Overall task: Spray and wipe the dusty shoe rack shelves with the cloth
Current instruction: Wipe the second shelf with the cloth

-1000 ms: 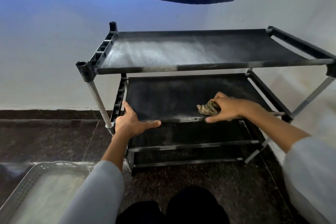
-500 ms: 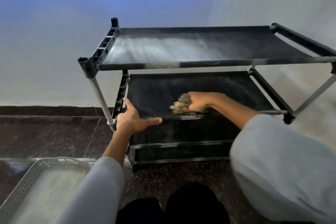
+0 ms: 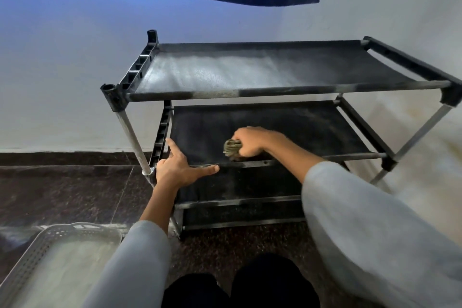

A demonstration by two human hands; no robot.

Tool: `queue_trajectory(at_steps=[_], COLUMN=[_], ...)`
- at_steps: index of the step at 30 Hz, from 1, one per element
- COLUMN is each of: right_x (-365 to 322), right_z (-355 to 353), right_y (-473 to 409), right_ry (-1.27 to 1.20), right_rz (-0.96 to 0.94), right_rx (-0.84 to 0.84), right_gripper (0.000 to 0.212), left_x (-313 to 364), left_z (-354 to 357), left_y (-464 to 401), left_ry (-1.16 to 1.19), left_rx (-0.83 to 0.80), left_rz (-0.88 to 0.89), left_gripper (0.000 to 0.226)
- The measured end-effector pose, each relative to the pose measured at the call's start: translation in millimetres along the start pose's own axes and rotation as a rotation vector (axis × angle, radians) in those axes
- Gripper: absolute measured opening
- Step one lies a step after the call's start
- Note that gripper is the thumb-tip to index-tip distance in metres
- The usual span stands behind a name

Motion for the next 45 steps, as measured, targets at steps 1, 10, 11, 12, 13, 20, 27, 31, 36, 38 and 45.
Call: queue_trajectory(at_steps=[1, 10, 11, 12, 13, 20, 27, 31, 36, 38, 45], right_x=[-11.9, 24.4, 45.3, 66.8, 89.1, 147.4, 71.9, 70.3, 111.0, 149.8, 234.8], right_z=[5.8, 18.9, 17.1, 16.1, 15.7, 19.5, 26.1, 37.6, 21.8, 4.2, -18.2], right_y=[-3.5, 31.3, 41.6, 52.9, 63.9, 84.5, 9.8, -25.6, -52.6, -51.2, -12.6], right_ry=[-0.086, -0.172, -0.139, -0.117, -0.109, -0.134, -0.28, -0.037, 0.16, 0.145, 0.009], right_rz=[-0.031, 0.144, 0.214, 0.284, 0.359, 0.691, 0.26, 0.198, 0.333, 0.489, 0.875], right_rx=[0.015, 0.137, 0.163, 0.2, 0.24, 0.418, 0.265, 0.414, 0.59, 0.627, 0.436], right_gripper=[0.01, 0.038, 0.04, 0.042, 0.043, 0.052, 0.07, 0.046, 0.049, 0.042, 0.068], left_x=[0.5, 4.1, 4.0, 3.9, 3.0, 44.0, 135.8, 140.2, 140.3, 138.6, 140.5], left_z=[0.1, -5.1, -6.1, -7.4, -7.9, -4.0, 58.3, 72.7, 70.2, 70.4, 72.0], left_y=[0.8, 10.2, 10.2, 10.2, 8.1, 4.1, 2.8, -2.9, -0.6, 2.0, -1.7], left_ry=[-0.005, 0.03, 0.002, -0.03, -0.046, -0.149, -0.337, -0.464, -0.416, -0.391, -0.394], left_rx=[0.004, -0.021, -0.027, -0.03, -0.035, -0.108, -0.149, -0.1, -0.133, -0.126, -0.103], left_rz=[-0.001, 0.007, 0.016, 0.026, 0.029, -0.013, 0.261, 0.187, 0.146, 0.133, 0.142], left_gripper=[0.151, 0.14, 0.138, 0.136, 0.136, 0.123, 0.144, 0.14, 0.157, 0.162, 0.162])
Point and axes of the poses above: each hand's wrist, its own y-axis away from the middle knuckle, its own z-axis out of the palm, x = y × z, the point moved 1 cm from there along -y, towards the middle knuckle, and after that the axes turned 7 degrees about -x, right-handed, at the moved point
